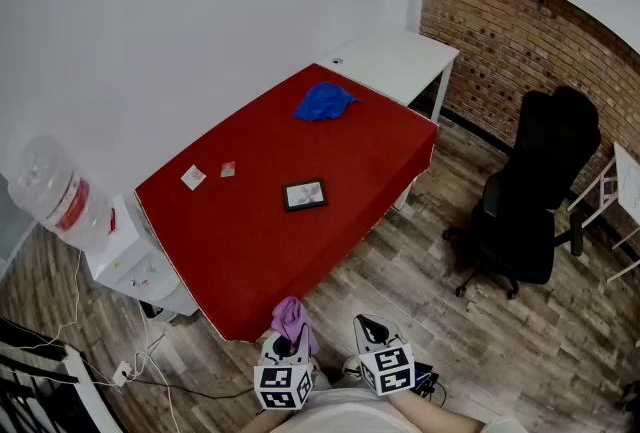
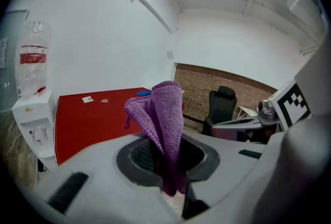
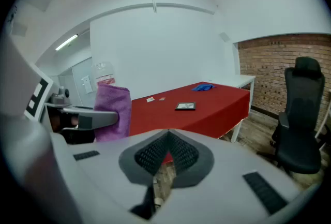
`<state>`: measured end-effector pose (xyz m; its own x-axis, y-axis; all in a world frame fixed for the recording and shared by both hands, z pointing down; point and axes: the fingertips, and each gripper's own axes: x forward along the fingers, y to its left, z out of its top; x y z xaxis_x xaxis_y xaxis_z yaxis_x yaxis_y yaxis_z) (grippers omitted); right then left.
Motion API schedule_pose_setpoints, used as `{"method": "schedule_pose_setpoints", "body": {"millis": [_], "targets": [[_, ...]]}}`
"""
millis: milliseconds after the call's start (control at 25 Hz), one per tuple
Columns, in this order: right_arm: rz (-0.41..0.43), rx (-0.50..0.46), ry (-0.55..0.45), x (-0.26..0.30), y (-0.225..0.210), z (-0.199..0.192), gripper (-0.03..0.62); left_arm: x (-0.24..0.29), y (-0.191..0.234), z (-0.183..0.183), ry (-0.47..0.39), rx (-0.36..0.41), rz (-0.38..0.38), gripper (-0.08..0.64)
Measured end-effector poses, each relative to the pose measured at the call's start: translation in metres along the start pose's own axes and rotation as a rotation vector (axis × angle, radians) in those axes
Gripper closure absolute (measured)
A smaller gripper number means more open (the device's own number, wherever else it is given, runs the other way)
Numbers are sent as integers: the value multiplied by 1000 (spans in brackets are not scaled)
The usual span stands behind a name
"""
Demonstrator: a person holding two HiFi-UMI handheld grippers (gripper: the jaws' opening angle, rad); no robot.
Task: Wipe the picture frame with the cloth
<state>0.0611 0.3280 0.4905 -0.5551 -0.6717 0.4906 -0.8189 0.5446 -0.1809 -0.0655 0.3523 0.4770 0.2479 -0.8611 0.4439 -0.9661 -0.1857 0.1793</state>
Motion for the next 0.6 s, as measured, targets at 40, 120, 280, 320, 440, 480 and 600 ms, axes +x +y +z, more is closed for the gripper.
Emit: {"method": "schedule_pose_setpoints", "body": {"millis": [40,120,280,320,440,480,600], "targets": [[-1,3,0,1,-3,0,589,3,-2,1,1,3,-1,499],[-2,9,1,3,-9,0,589,8,-4,2,2,7,-2,499],[0,10,9,12,-14,-1,589,19,-1,1,11,7,-3,499],[-2,10,10,16,-16,0,589,23,1,2,13,9,-5,499],[-14,14,14,33,-24,7,589,42,9,7,18,18,-20,499],[-19,17,17,40,-28,10,589,50,12,10,20,17,-25,499],[-36,21,18,63,-37,24,589,77,26,22,21,16,-39,499]]}}
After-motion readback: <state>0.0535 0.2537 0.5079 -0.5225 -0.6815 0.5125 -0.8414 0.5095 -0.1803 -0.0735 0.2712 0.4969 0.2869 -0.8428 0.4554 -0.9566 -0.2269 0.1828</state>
